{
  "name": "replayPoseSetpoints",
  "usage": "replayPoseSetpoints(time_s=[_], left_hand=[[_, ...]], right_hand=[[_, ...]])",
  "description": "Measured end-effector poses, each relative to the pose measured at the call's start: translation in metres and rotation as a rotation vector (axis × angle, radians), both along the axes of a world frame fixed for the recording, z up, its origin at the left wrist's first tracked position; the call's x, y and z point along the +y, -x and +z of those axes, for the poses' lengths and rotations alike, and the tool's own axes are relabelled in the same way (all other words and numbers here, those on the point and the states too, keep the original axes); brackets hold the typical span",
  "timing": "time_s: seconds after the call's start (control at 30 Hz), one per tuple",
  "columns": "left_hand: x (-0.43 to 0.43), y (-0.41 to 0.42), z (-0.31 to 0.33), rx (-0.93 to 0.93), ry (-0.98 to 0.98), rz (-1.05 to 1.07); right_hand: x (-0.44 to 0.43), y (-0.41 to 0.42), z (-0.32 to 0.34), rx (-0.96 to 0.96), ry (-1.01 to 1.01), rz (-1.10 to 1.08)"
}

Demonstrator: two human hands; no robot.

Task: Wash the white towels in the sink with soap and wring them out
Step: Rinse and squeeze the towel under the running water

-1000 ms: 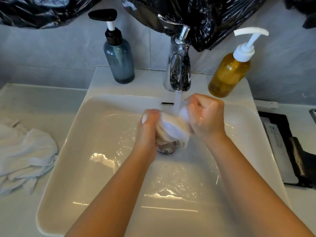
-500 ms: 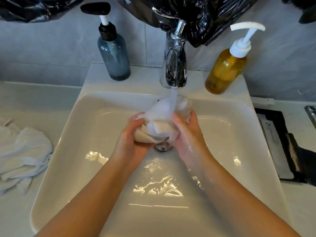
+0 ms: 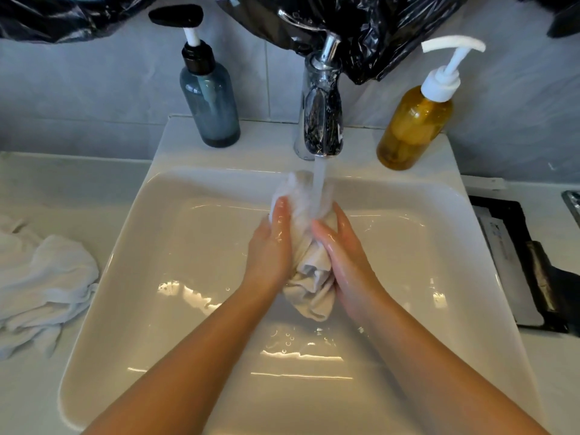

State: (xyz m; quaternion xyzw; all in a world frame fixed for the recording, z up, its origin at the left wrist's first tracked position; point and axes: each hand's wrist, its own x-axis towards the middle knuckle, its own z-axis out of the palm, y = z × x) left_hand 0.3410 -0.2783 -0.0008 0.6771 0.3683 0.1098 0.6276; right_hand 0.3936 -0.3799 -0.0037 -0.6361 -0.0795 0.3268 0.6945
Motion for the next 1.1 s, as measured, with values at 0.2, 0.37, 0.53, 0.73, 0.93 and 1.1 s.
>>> replayPoseSetpoints(time_s=[0.2,0.37,0.53,0.73,0.93,1.1], left_hand=[[-0.011,0.001,-0.005,-0.146,0.065,0.009],[-0.010,0.008,-0.008,-0.236,0.224,-0.024],[-0.011,0.007,-0.010,-0.296,0.182,-0.039],[-0.012,0.008,-0.009,-0.364,0.097,-0.087],[-0.016,0.015,-0.001,-0.408,-0.072,-0.245],[-0.011,0.012,0.000,-0.478,-0.194,-0.354]], right_hand=[[-0.003,0.001,0.000,-0.146,0.073,-0.095],[-0.006,0.008,-0.005,-0.248,0.085,-0.065],[-0.010,0.011,-0.008,-0.297,0.104,-0.095],[-0.012,0.010,-0.011,-0.315,0.093,-0.109],[-0.015,0.008,-0.008,-0.280,0.027,-0.187],[-0.014,-0.002,-0.008,-0.150,-0.064,-0.218]])
